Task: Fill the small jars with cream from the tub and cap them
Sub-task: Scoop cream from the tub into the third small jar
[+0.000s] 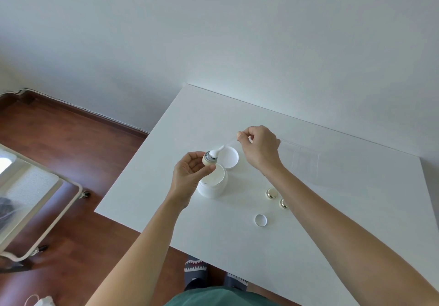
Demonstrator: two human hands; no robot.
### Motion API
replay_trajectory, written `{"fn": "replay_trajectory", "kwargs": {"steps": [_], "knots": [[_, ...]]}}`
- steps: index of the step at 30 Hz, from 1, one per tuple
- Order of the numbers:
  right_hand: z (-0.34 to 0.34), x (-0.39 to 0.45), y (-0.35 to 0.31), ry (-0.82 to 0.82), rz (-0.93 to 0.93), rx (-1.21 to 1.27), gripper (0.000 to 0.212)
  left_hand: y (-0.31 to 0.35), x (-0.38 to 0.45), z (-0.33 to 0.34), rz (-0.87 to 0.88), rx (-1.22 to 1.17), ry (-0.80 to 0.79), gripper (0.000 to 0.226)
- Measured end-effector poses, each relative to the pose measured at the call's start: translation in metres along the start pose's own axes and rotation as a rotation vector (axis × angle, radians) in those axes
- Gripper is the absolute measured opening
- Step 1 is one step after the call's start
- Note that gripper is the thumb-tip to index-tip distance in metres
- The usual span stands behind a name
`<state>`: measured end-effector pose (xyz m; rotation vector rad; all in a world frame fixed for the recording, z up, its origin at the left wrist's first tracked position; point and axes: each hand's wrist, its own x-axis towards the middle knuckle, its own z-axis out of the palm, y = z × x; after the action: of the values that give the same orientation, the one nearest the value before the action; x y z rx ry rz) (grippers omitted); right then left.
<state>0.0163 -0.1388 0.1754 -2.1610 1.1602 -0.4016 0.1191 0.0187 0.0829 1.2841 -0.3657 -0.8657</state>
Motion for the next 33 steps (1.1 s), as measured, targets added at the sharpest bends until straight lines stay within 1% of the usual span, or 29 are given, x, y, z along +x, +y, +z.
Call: {"fn": "replay_trajectory", "kwargs": {"steps": [5, 10, 13, 16, 18, 21, 25, 29, 33], "knots": [[0.006, -0.009, -0.004, 0.111, -0.242, -0.147, 0.021, 0.001, -0.002, 0.002, -0.01, -0.019, -0.023, 0.039], [0.006, -0.019, -0.007, 0.248, -0.54, -0.2, 0.016, 0.003, -0.004, 0.003, -0.053, -0.088, -0.035, 0.049], [0.006, -0.022, -0.003, 0.302, -0.724, -0.232, 0.013, 0.005, -0.005, 0.005, -0.071, -0.177, -0.036, 0.046], [0.006, -0.024, 0.002, 0.334, -0.826, -0.247, 0.011, 0.006, -0.005, 0.006, -0.088, -0.227, -0.027, 0.04], [0.006, -0.025, 0.005, 0.358, -0.853, -0.244, 0.01, 0.007, -0.006, 0.006, -0.097, -0.242, -0.029, 0.039], [0.004, -0.025, 0.009, 0.389, -0.87, -0.242, 0.01, 0.009, -0.007, 0.006, -0.1, -0.26, -0.028, 0.047], [0.001, -0.027, 0.014, 0.408, -0.881, -0.212, 0.01, 0.009, -0.006, 0.006, -0.099, -0.264, -0.039, 0.038], [0.0, -0.028, 0.016, 0.446, -0.87, -0.167, 0.013, 0.01, -0.007, 0.007, -0.096, -0.277, -0.032, 0.042], [-0.001, -0.03, 0.016, 0.477, -0.814, -0.116, 0.018, 0.01, -0.007, 0.005, -0.096, -0.273, -0.026, 0.035]]}}
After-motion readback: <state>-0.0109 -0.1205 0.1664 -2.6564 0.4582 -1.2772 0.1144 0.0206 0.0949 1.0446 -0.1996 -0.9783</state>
